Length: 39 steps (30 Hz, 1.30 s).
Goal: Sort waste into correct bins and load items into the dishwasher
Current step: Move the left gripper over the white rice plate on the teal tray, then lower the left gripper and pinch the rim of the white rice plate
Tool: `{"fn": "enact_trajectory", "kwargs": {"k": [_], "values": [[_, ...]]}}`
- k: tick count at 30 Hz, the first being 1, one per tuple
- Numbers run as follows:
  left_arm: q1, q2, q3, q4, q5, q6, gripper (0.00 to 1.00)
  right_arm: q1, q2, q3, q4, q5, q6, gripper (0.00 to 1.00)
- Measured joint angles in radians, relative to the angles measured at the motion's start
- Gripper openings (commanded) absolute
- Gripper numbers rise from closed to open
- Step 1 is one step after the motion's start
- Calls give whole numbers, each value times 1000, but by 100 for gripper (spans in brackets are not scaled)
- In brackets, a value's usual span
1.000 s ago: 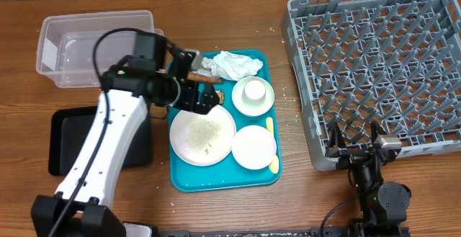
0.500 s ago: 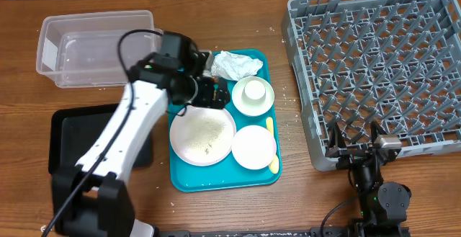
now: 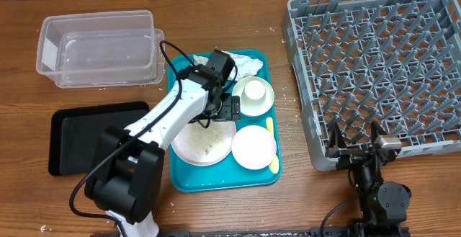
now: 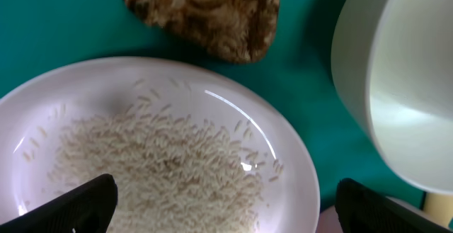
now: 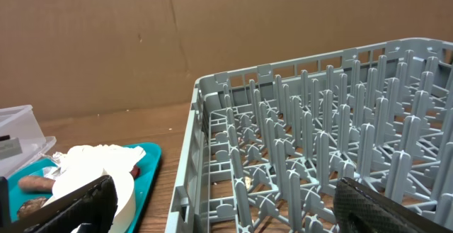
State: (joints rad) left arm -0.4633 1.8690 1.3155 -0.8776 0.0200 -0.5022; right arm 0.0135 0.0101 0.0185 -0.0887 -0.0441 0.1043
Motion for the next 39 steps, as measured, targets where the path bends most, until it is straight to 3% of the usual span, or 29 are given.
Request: {"fn": "enact_trajectory", "kwargs": {"k": [7, 39], "values": [[0, 10, 0, 62, -11, -23, 100, 0, 0, 0, 0, 0, 0, 100], [-48, 100, 1, 24, -42, -11, 100, 0, 0, 0, 0, 0, 0, 100]]}}
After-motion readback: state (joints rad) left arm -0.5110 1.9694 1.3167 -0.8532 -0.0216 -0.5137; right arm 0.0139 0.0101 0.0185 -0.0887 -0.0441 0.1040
